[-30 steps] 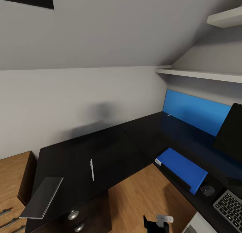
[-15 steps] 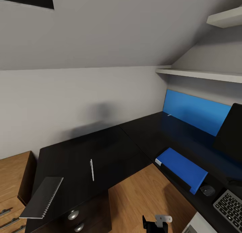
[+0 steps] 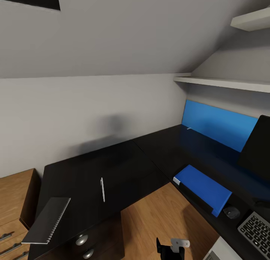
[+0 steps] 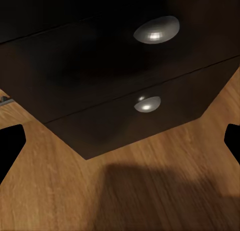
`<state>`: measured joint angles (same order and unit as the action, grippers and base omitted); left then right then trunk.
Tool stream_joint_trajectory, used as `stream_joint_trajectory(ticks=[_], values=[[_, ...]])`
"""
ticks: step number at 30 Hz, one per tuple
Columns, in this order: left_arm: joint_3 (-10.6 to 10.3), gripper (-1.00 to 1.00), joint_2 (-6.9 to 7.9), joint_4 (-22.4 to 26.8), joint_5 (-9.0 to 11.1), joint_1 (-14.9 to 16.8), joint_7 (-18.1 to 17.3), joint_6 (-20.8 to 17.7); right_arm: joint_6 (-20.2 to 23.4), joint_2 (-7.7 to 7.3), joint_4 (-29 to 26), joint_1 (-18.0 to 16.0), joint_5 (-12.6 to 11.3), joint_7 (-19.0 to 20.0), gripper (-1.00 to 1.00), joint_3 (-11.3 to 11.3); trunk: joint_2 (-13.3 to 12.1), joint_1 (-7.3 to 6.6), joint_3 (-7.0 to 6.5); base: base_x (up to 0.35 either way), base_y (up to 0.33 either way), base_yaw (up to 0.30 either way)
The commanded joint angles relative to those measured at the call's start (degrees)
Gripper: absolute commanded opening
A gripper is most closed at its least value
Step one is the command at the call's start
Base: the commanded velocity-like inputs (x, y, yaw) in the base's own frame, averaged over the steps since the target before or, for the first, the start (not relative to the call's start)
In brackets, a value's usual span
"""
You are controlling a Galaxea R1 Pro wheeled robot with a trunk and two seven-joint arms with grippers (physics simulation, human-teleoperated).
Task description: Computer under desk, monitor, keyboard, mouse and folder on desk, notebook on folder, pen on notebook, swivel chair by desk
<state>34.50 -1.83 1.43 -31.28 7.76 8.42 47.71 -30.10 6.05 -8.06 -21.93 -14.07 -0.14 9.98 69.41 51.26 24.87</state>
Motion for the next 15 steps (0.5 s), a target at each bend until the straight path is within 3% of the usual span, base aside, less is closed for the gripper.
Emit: stream_joint_trajectory(ticks=[1,15], values=[[0.1,1.0,-0.01,0.0,-0.6,0.0,0.5,0.1,-0.2,0.0,0.1,0.0,-0.6,0.0,1.0,0.5,0.0,0.0,0.06,0.0,0.0,0.0],[0.1,1.0,-0.01,0.0,-0.6,0.1,0.5,0.1,-0.4,-0.05,0.1,0.0,-0.5,0.0,1.0,0.5,0.0,0.0,0.06,0.0,0.0,0.0]])
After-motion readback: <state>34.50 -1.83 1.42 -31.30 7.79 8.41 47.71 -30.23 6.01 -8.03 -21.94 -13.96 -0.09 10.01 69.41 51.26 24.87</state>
